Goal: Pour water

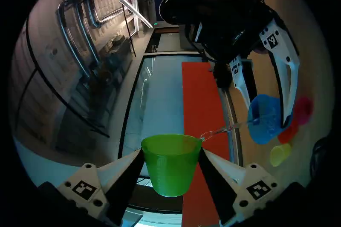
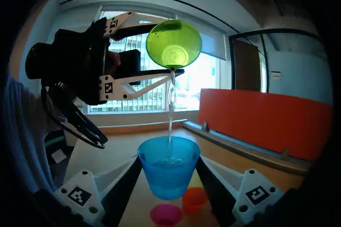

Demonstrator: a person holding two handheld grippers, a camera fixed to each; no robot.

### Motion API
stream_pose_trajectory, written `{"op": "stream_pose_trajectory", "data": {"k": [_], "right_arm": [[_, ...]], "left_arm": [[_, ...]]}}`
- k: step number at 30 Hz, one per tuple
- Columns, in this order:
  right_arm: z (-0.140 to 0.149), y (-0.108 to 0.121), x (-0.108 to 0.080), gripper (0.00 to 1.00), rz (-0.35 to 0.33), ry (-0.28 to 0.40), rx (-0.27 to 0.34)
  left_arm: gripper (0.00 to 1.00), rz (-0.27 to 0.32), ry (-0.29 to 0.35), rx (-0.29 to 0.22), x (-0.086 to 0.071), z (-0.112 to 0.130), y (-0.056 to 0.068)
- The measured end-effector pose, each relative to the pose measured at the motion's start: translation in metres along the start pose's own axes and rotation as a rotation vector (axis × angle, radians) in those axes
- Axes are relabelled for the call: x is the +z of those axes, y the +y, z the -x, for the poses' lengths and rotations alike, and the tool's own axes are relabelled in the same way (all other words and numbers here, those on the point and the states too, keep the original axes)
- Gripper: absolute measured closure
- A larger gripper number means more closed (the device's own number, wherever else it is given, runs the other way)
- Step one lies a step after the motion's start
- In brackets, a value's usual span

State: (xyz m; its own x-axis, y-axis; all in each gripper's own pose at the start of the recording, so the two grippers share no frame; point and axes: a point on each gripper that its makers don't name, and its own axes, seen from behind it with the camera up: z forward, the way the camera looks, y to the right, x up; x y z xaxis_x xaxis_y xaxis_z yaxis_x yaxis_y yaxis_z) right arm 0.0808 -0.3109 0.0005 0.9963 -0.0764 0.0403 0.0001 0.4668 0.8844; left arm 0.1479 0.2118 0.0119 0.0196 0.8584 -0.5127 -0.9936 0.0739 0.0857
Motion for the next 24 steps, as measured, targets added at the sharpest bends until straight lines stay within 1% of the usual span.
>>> {"op": "stream_pose_trajectory", "data": {"k": [11,14,18,24], "right_arm": [[-0.004,0.002,0.0,0.11,0.006,0.009,0.0],[-0.004,0.002,0.0,0.11,0.008,0.01,0.0],[-0.003,0.003,0.0,0.11,0.01,0.012,0.001],[-0.004,0.003,-0.001,0.11,0.012,0.013,0.0]], "left_arm": [[0.14,-0.024,0.007,0.094,0.003,-0.005,-0.007],[0.14,-0.029,0.009,0.108,0.003,-0.008,-0.005],[0.14,-0.023,0.014,0.097,0.003,-0.011,0.002],[0.14,-0.022,0.013,0.065,0.002,-0.009,0.0]]}}
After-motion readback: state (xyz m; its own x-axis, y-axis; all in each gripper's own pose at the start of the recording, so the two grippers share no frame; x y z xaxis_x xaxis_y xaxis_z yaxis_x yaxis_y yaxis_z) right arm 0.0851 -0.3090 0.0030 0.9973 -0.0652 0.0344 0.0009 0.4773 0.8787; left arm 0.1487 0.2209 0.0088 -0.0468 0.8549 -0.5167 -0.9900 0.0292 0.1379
